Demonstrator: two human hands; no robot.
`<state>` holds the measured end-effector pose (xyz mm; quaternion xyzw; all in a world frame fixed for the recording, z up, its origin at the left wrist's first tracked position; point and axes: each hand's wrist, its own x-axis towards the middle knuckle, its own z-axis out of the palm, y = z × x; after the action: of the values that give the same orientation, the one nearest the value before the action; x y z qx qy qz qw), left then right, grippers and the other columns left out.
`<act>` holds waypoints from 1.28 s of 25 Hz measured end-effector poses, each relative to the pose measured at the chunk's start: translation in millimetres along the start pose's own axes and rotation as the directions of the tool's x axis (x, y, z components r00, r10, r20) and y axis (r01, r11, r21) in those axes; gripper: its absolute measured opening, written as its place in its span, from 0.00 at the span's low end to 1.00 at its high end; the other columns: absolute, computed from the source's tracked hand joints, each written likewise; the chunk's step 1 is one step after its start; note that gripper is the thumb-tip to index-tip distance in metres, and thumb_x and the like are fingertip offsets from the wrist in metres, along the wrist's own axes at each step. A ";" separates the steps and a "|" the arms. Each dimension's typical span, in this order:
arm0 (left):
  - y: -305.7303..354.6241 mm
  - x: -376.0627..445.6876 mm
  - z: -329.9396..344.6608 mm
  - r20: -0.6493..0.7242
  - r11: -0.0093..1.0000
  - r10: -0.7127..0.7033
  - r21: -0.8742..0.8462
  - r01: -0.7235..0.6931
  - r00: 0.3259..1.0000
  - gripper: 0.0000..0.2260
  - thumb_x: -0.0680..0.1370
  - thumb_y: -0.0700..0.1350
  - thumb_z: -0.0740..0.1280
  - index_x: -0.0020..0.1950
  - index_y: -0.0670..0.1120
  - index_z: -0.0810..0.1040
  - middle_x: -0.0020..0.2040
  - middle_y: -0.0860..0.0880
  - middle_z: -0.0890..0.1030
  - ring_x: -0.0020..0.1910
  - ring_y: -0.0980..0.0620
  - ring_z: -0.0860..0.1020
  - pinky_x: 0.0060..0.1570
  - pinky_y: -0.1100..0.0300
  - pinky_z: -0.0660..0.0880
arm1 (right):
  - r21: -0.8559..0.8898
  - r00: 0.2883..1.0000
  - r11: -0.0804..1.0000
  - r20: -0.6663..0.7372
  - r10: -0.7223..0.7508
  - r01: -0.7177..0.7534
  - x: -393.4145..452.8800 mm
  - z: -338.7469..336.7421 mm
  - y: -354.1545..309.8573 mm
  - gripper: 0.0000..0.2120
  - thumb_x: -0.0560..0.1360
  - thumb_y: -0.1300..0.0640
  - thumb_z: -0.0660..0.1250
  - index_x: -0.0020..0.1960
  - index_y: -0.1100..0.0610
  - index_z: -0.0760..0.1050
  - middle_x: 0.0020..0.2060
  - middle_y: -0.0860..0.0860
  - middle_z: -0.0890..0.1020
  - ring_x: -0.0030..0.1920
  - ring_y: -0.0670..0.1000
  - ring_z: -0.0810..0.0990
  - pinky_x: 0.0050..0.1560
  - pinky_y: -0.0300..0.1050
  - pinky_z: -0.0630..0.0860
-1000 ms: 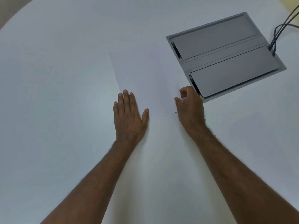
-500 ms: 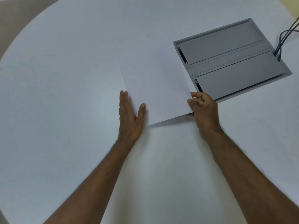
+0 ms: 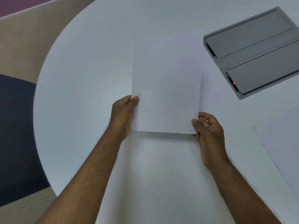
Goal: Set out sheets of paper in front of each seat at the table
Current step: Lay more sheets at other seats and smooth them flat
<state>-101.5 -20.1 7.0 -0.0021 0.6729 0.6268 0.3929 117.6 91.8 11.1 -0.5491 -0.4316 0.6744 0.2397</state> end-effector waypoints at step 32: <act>72.0 108.7 -260.5 0.238 0.225 0.064 0.943 -0.246 0.969 0.09 0.82 0.52 0.66 0.47 0.48 0.80 0.43 0.49 0.82 0.44 0.45 0.80 0.45 0.49 0.78 | -0.671 0.983 0.733 0.180 0.020 0.108 -104.3 228.6 97.9 0.16 0.81 0.49 0.66 0.69 0.43 0.75 0.34 0.52 0.82 0.34 0.50 0.81 0.44 0.48 0.83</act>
<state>-349.3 -171.6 -14.8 0.3532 0.8804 0.1143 0.2951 -54.8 -114.5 -10.4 -0.5268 -0.6798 0.5102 0.0000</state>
